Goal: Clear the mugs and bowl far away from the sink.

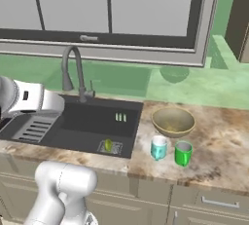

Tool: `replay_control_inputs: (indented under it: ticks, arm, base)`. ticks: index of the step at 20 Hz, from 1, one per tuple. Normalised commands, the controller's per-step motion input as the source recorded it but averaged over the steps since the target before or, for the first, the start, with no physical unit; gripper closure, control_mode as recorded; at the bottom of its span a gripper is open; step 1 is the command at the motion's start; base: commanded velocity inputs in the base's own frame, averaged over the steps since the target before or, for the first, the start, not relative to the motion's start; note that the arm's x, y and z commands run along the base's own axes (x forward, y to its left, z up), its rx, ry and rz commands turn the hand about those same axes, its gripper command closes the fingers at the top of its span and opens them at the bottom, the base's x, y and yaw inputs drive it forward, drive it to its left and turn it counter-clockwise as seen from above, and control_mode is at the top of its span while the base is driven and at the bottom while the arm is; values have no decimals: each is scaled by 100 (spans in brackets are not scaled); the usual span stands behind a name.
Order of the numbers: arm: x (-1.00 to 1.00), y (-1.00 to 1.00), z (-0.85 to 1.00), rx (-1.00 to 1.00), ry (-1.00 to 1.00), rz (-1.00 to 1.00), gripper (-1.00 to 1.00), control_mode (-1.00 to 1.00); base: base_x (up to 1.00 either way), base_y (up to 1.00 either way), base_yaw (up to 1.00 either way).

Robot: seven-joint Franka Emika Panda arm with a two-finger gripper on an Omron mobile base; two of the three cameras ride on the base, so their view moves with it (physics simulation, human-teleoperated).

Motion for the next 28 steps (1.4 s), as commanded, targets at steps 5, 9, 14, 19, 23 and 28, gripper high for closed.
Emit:
replay_control_inputs:
  ticks: [5, 9, 14, 19, 23, 28]
  arm:
    - [0, 0, 0, 0, 0, 0, -100, 100]
    - [0, 0, 0, 0, 0, 0, -100, 100]
    - [0, 0, 0, 0, 0, 0, -100, 100]
    - [0, 0, 0, 0, 0, 0, -100, 100]
    - [0, 0, 0, 0, 0, 0, -100, 100]
    - [0, 0, 0, 0, 0, 0, -100, 100]
  base:
    - [-34, -81, 0]
    - [-33, -80, 0]
    - [-16, -77, 0]
    - [0, -54, 0]
    - [8, -3, 0]
    - [29, 0, 0]
